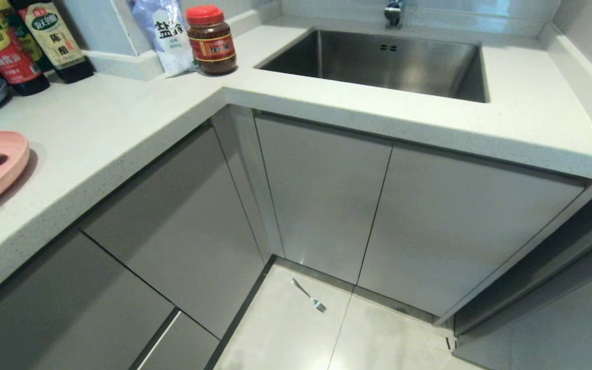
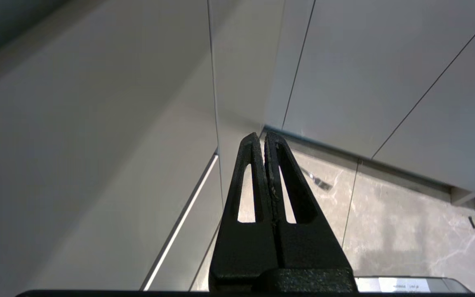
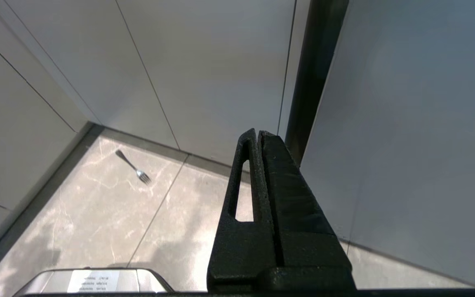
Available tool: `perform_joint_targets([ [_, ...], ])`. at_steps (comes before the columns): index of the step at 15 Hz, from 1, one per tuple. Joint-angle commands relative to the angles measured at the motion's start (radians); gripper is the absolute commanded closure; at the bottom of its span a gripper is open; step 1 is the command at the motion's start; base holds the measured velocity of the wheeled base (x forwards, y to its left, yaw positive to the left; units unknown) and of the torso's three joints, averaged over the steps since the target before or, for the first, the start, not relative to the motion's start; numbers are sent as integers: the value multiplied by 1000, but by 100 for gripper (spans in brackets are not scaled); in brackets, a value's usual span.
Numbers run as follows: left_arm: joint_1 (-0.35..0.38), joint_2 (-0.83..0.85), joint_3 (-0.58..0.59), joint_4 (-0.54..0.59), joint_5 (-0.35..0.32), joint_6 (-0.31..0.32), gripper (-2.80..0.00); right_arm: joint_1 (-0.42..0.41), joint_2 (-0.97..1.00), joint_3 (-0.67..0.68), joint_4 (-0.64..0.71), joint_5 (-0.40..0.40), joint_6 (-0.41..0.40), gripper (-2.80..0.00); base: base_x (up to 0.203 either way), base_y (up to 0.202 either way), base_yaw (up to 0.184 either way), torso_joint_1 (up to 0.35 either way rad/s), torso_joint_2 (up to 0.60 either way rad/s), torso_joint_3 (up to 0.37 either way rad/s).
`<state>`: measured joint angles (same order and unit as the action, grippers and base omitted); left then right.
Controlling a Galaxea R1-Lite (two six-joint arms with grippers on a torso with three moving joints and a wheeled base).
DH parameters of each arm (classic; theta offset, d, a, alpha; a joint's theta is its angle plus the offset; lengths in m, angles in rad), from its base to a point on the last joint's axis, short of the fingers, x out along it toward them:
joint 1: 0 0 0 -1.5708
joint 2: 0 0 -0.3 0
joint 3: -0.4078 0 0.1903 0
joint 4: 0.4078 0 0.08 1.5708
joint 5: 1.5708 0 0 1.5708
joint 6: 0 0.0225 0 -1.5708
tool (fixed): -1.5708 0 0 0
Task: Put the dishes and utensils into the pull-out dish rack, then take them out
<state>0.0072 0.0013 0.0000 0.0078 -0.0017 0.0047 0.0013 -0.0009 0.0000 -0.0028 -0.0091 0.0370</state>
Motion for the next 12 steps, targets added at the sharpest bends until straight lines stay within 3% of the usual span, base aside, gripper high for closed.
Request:
perform_joint_targets([
  [1, 0, 2, 0, 0, 0, 0, 0, 0, 1, 0, 0, 0, 0, 0, 0, 0, 0, 2, 2, 208],
  [12, 0, 2, 0, 0, 0, 1, 0, 0, 1, 0, 0, 0, 1, 0, 0, 0, 0, 3, 0, 203],
])
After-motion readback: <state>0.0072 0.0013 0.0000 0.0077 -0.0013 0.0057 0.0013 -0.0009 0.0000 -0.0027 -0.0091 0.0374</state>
